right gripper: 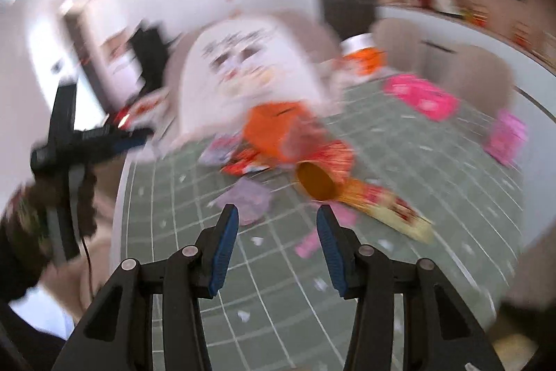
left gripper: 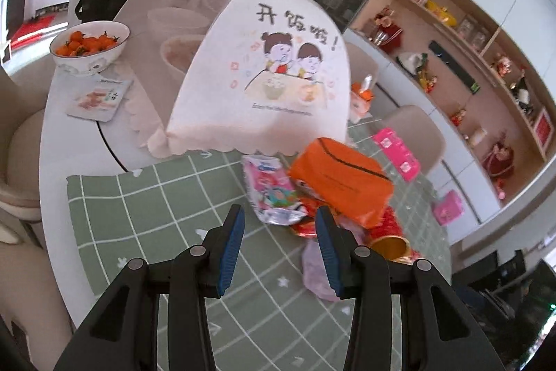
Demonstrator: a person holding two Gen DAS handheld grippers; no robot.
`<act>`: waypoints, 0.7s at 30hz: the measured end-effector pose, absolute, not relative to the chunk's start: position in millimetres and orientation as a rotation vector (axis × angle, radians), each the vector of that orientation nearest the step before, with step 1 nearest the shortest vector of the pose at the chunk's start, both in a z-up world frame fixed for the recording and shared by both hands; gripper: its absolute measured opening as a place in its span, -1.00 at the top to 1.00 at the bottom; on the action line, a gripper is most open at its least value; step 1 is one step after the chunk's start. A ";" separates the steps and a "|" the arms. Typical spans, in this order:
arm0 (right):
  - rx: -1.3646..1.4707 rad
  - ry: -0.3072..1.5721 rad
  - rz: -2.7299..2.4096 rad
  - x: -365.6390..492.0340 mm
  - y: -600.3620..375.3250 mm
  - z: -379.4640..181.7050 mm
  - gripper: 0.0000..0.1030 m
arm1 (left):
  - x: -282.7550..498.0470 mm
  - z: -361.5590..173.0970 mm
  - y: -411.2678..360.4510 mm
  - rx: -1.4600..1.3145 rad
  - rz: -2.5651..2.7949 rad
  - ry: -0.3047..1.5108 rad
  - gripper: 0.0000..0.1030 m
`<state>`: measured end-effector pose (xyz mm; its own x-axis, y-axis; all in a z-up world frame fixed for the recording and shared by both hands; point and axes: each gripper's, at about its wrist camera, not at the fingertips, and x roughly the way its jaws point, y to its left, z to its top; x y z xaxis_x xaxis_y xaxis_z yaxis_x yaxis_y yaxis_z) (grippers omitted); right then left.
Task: Collect trash
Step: 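Move the left tool back over the table while the right tool grasps a red wrapper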
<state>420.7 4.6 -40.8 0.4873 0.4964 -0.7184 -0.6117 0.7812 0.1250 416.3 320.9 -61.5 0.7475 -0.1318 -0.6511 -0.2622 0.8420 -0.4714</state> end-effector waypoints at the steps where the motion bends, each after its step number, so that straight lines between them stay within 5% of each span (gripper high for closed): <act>1: -0.187 0.828 0.708 432.5 16.7 -52.8 0.07 | 419.3 -66.2 321.0 -0.583 0.091 0.738 0.15; 8: -0.361 0.863 0.952 486.0 79.5 -119.9 -0.02 | 414.0 -90.5 325.6 -0.642 0.163 0.784 0.15; 21: -0.474 0.928 1.052 506.7 120.6 -161.5 -0.17 | 395.2 -124.3 349.4 -0.743 0.294 0.806 0.15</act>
<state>506.7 120.6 -161.5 0.1830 0.5249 -0.8313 -0.8901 0.4474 0.0866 395.2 349.4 -124.3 0.6699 -0.0335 -0.7417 -0.5035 0.7137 -0.4869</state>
